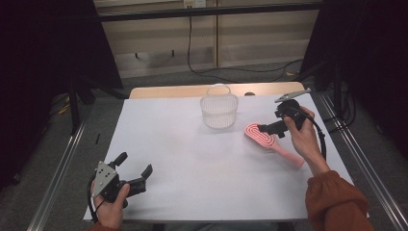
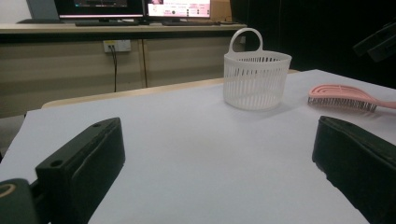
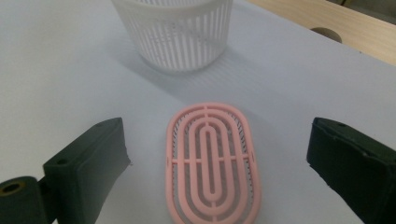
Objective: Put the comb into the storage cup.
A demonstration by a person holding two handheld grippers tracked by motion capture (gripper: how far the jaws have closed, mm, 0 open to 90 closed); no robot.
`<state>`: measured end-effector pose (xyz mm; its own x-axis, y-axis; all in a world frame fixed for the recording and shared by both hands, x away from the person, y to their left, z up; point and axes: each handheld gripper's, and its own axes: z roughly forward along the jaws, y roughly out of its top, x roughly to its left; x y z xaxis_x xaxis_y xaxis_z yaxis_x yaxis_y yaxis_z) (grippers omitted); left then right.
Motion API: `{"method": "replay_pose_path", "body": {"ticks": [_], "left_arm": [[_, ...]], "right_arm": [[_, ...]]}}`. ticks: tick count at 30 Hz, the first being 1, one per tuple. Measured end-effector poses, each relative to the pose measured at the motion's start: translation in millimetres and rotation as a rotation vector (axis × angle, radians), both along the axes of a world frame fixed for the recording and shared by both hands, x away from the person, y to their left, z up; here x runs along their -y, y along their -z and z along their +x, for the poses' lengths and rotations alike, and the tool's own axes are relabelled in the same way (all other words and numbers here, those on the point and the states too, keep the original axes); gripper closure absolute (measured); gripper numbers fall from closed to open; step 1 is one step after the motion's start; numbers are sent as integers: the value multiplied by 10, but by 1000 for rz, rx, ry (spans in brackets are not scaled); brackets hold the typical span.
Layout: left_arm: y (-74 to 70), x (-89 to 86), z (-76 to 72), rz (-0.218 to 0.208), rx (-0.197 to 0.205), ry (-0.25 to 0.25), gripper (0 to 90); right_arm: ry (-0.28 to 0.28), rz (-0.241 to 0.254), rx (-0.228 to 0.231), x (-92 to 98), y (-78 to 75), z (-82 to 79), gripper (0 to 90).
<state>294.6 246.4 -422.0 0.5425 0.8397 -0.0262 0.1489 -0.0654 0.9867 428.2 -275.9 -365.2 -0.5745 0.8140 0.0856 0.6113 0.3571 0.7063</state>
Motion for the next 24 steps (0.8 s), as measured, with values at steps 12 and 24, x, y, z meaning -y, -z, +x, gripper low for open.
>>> {"method": "replay_pose_path", "body": {"ticks": [12,24], "left_arm": [[8,8,9,2,-7,9,27],[10,6,13,9,-6,9,27]], "right_arm": [[-68,-81,-135,31,103,155,46],[-100,-132,-251,-48,264,298,59]]}}
